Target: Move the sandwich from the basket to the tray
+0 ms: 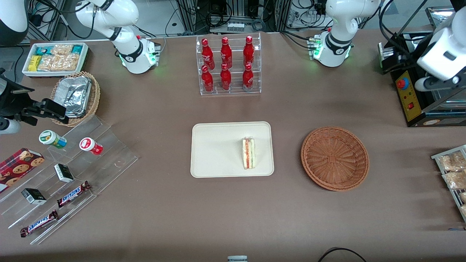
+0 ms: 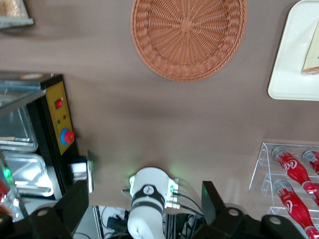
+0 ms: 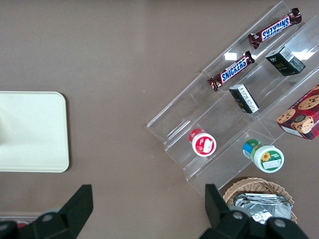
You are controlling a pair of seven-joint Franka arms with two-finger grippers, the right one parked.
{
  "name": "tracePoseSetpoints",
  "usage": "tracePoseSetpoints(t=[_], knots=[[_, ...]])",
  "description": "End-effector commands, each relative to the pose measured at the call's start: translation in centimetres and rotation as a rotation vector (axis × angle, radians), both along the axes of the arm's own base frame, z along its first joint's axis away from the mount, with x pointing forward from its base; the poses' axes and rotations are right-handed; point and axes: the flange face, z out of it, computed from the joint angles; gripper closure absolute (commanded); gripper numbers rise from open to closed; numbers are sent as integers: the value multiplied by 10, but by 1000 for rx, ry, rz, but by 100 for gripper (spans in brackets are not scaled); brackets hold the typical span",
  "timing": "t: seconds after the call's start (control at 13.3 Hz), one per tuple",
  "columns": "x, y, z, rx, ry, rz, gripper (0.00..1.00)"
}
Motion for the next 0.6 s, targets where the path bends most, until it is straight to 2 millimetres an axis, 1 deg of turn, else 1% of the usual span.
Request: tracePoseSetpoints(t=[0.0,0.07,0.22,0.53], knots=[[1,-1,-15,-21,-18,-43,0],[5,0,-22,-26,-25,-56,0],[14,16,-29,-39,-52,-26,0],[14,18,-31,-34,-46,-22,0]])
